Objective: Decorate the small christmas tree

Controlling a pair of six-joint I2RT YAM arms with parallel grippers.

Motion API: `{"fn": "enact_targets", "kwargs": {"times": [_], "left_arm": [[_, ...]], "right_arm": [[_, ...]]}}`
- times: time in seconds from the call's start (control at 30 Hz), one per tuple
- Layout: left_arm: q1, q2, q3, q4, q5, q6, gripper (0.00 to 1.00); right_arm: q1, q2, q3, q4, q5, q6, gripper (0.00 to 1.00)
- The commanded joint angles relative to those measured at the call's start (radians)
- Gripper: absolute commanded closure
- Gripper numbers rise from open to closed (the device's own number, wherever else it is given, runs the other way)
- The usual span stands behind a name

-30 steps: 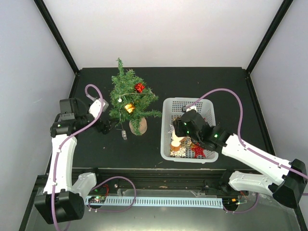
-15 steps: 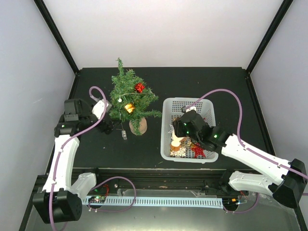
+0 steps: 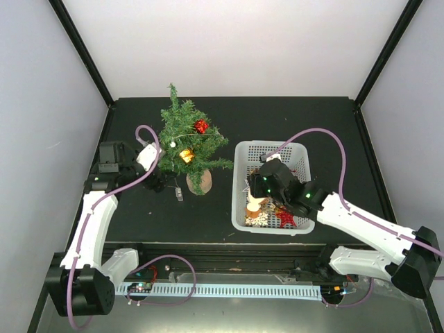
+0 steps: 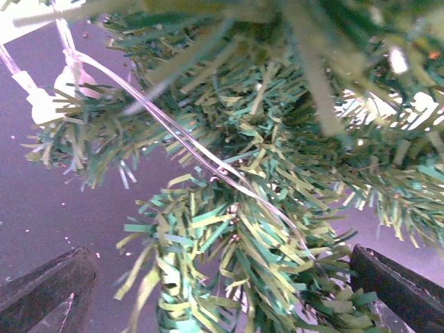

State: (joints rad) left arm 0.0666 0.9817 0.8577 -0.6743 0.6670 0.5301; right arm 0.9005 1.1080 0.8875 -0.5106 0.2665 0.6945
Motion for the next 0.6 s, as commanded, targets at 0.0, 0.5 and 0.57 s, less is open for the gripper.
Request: {"fn": "enact_targets", "kwargs": {"times": [0.0, 0.5, 0.57], "left_arm": [[-0.004, 0.010, -0.004, 0.063, -0.063, -0.012, 0.01], [-0.005, 0.153, 0.105, 0.133, -0.160, -0.038, 0.01], [-0.003, 0.169, 0.113, 0.148, -0.163, -0.040, 0.01]], "right_arm": [[-0.006, 0.013, 0.011, 0.020, -0.004, 0.001, 0.53], [-0.016, 0.020, 0.012, 0.012, 0.002, -0.002, 0.53], [-0.018, 0.018, 0.011, 0.011, 0.003, -0.003, 0.53]]}}
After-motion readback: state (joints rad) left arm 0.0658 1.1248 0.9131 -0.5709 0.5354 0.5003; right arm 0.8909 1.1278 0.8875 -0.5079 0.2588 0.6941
